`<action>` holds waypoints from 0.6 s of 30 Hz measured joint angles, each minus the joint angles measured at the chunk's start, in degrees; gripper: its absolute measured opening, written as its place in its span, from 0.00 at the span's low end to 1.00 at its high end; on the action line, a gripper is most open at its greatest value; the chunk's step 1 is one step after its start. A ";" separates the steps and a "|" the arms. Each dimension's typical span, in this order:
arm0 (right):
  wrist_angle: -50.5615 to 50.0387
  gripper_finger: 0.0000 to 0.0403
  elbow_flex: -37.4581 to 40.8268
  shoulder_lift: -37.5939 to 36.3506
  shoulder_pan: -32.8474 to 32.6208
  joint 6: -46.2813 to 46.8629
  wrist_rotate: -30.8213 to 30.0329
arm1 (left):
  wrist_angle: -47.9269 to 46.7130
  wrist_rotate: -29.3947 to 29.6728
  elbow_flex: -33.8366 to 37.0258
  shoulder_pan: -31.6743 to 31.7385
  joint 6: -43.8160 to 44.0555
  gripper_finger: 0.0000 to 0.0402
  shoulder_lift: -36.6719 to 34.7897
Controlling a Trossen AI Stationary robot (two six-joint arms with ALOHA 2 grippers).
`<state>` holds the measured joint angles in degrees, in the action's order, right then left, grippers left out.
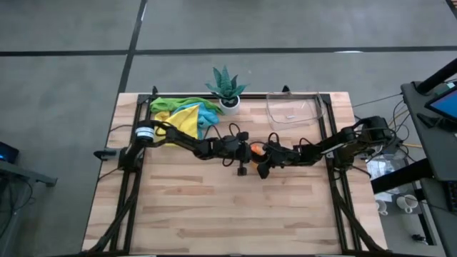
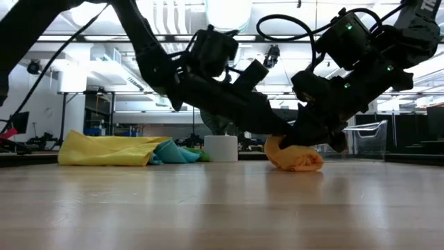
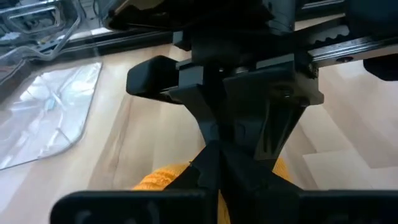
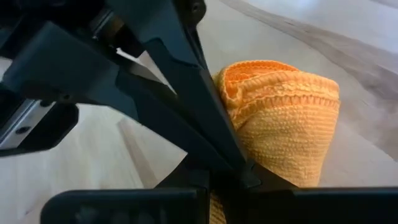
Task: Roll microfiber towels into tight, uniform cylinder then place into a basket
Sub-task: Roll the orange microfiber cloth
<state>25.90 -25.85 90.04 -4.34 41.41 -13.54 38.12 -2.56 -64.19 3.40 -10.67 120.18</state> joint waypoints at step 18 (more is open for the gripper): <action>0.04 0.03 -0.11 -0.04 0.00 0.37 0.02 | -5.40 7.80 -0.04 3.75 -1.70 0.00 1.29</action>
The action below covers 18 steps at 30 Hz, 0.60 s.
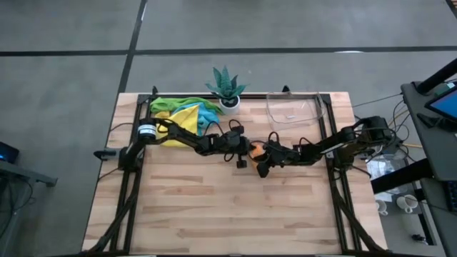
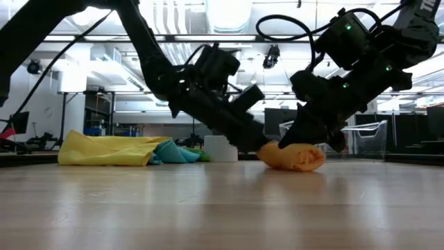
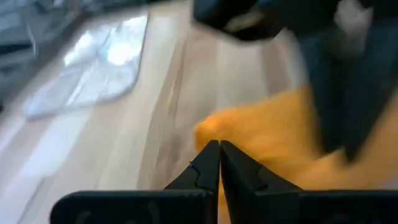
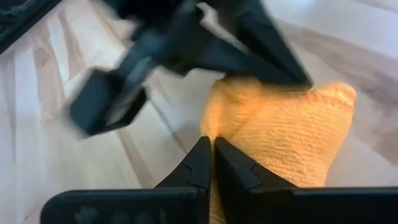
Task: Roll microfiber towels into tight, uniform cylinder then place into a basket
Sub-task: Roll the orange microfiber cloth
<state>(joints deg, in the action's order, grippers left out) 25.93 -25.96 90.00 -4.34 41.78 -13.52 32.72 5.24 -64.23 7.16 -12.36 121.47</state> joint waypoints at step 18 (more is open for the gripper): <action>-16.46 0.29 -1.60 -14.10 -0.02 -1.33 -4.57 | 0.77 -0.25 0.07 -0.09 0.00 0.00 -0.04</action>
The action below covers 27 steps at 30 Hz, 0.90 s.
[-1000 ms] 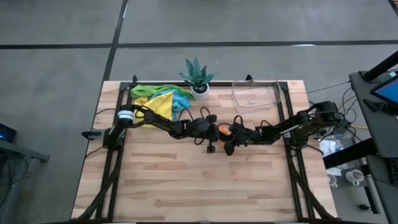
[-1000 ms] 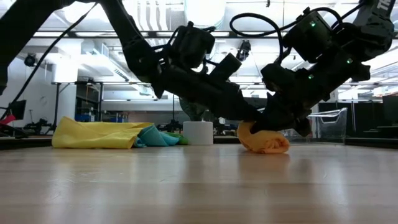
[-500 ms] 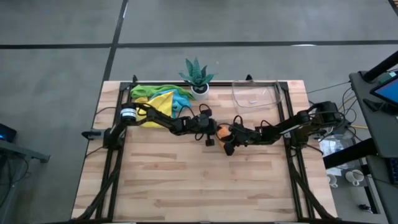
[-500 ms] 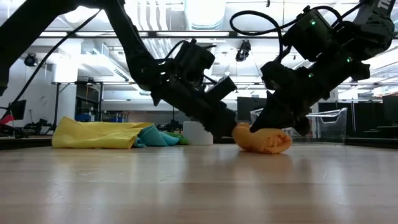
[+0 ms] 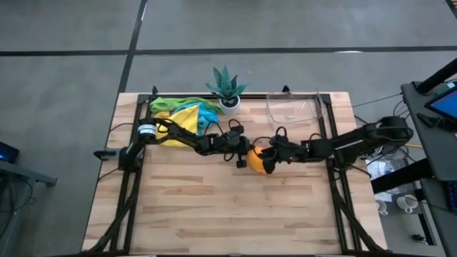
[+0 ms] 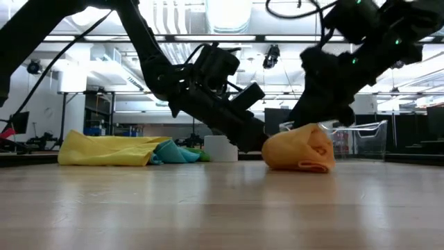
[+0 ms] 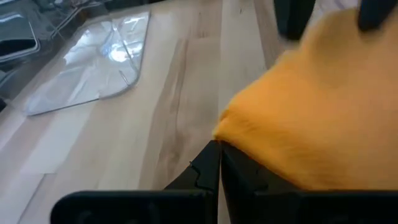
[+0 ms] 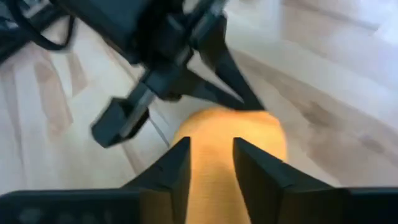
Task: Roll microfiber towels into tight, uniform cylinder then place into a basket
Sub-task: Roll the orange microfiber cloth
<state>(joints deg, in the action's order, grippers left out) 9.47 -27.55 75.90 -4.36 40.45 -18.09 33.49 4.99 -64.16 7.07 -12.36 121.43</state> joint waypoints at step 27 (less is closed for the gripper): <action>-22.45 0.67 -13.14 1.67 -0.58 -14.60 -1.57 | -0.10 0.08 0.34 0.07 -0.28 0.00 -0.75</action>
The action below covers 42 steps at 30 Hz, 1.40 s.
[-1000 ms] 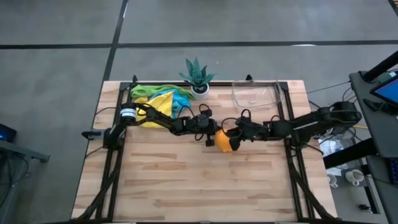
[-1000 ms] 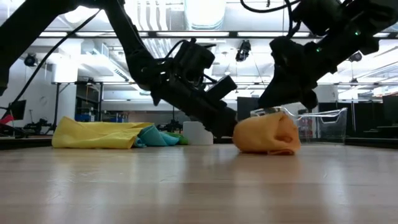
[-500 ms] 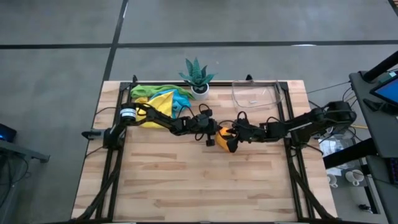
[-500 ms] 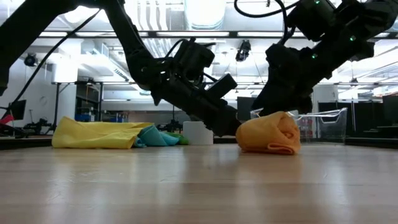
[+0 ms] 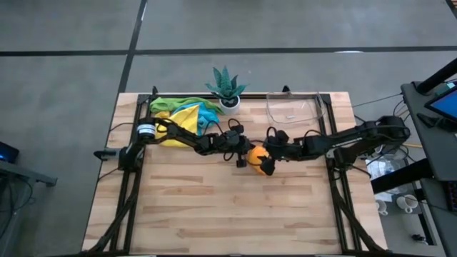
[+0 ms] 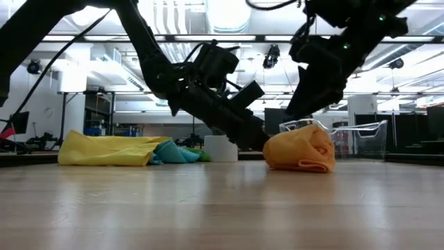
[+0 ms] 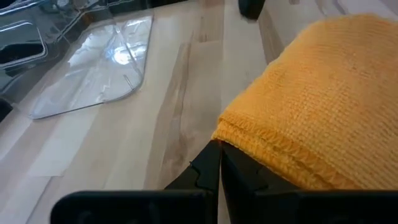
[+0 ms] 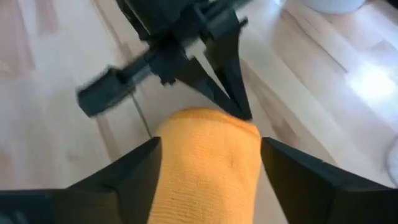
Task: Roll microfiber towels into tight, uniform cylinder then place into a basket
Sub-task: Roll the orange microfiber cloth, then put the orange microfiber cloth into the transparent bin
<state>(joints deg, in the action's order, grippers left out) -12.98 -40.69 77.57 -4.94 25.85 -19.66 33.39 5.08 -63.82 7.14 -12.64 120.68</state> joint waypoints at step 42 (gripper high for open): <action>-8.02 0.48 -5.36 16.71 0.81 9.51 9.14 | -3.66 10.47 22.05 -0.85 1.82 0.00 -34.90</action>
<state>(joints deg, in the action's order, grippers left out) -20.99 -46.04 94.27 -4.13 35.36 -10.51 29.73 15.55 -41.78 6.28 -10.83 85.77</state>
